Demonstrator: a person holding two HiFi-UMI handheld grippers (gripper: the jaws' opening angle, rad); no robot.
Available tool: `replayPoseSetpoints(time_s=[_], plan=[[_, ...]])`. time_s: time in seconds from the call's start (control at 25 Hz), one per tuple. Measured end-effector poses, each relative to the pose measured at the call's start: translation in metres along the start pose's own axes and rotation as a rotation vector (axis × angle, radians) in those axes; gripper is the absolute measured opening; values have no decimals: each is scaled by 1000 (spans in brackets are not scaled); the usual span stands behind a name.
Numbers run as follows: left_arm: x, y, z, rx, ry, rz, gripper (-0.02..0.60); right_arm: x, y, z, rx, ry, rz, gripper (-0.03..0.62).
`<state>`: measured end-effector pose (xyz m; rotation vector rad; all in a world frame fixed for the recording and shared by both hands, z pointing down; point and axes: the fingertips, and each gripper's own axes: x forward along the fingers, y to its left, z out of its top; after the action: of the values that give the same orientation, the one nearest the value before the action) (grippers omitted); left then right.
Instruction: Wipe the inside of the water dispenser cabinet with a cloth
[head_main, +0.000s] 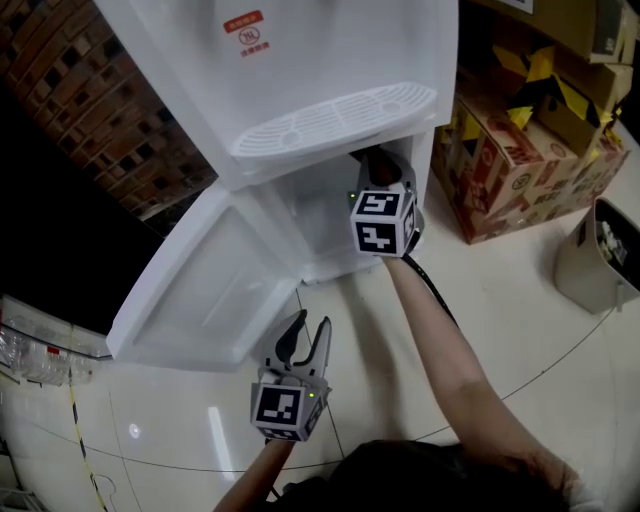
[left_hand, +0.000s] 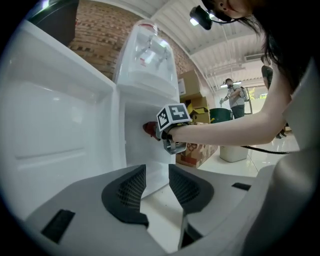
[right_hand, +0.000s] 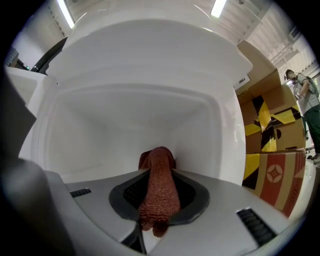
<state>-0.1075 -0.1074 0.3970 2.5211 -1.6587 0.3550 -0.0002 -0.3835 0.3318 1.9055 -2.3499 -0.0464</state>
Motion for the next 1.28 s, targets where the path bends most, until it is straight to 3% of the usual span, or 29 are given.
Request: replayPoseSetpoints(time_s=[0.36, 0.6, 0.96, 1.28], plan=[[-9, -4, -17, 27, 36, -2, 121, -6, 2, -118, 36, 254, -14, 81], [-12, -8, -11, -7, 27, 13, 121, -17, 0, -156, 51, 333, -23, 81], [-17, -14, -10, -21, 21, 18, 121, -34, -10, -153, 35, 334, -19, 81], [-11, -13, -21, -9, 8, 23, 121, -80, 8, -105, 55, 200, 136, 81]])
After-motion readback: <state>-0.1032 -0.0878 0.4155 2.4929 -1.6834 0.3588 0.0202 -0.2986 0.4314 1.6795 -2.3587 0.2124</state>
